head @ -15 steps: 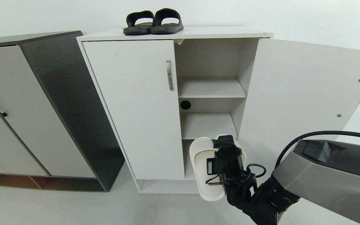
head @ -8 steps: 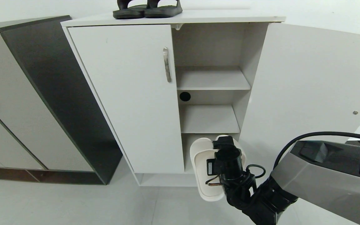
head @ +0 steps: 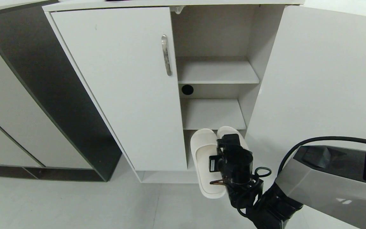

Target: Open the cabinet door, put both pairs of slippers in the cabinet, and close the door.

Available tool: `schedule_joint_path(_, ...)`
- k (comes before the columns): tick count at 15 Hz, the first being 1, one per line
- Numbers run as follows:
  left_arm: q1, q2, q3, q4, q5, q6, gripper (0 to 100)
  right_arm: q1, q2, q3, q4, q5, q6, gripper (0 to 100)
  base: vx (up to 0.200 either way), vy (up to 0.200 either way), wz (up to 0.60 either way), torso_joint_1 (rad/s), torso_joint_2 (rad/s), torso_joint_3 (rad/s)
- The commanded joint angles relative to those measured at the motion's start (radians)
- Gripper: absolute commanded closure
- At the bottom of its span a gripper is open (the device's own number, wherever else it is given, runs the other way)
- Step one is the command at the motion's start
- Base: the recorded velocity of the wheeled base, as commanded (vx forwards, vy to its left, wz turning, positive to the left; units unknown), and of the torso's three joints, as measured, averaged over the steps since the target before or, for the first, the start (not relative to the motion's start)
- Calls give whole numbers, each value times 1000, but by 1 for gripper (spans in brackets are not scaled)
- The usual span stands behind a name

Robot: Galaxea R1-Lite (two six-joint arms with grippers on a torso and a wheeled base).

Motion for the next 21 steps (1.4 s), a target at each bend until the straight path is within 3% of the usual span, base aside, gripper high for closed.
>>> schedule_joint_path(1,0,1,0,0,0,0,100,4,-2,30,-42,0,-36,100,0,0,0,0,0,0)
schedule_joint_path(7,0,2,0,0,3,0,100,-1,30,25,-45,-11,-37,100,0,0,0,0,0,0)
schedule_joint_path(21,0,2,0,0,3,-3,100,-10,42,7,-47,-13,-37,100,186,0,0,1,1,2)
